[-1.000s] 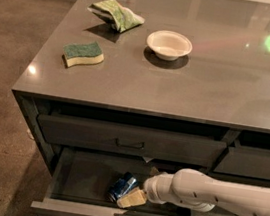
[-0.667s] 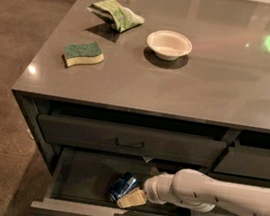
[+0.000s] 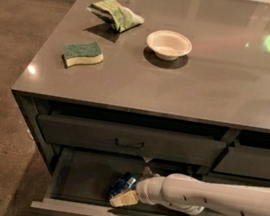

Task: Pick pepsi can from middle drawer and place on counter

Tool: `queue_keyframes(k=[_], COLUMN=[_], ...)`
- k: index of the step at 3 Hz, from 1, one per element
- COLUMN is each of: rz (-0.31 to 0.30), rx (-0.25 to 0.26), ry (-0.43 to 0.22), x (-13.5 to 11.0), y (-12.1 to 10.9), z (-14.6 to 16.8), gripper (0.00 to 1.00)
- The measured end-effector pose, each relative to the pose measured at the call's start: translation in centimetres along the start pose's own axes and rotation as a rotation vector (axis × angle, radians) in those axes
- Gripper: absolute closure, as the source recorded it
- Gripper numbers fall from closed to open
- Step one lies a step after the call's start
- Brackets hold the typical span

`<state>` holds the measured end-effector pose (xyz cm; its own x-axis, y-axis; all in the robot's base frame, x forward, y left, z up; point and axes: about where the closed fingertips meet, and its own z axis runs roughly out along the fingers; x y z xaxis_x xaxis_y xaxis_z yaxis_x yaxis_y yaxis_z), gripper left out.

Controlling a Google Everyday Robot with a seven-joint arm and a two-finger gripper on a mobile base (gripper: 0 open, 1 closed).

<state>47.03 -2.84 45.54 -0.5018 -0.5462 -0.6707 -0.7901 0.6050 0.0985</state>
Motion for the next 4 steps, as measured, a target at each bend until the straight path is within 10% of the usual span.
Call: queue_keyframes(k=[4], rz=[-0.085], rx=[-0.024], ry=[0.014], x=[-0.7], y=[0.6], z=[5.2], gripper=[0.0])
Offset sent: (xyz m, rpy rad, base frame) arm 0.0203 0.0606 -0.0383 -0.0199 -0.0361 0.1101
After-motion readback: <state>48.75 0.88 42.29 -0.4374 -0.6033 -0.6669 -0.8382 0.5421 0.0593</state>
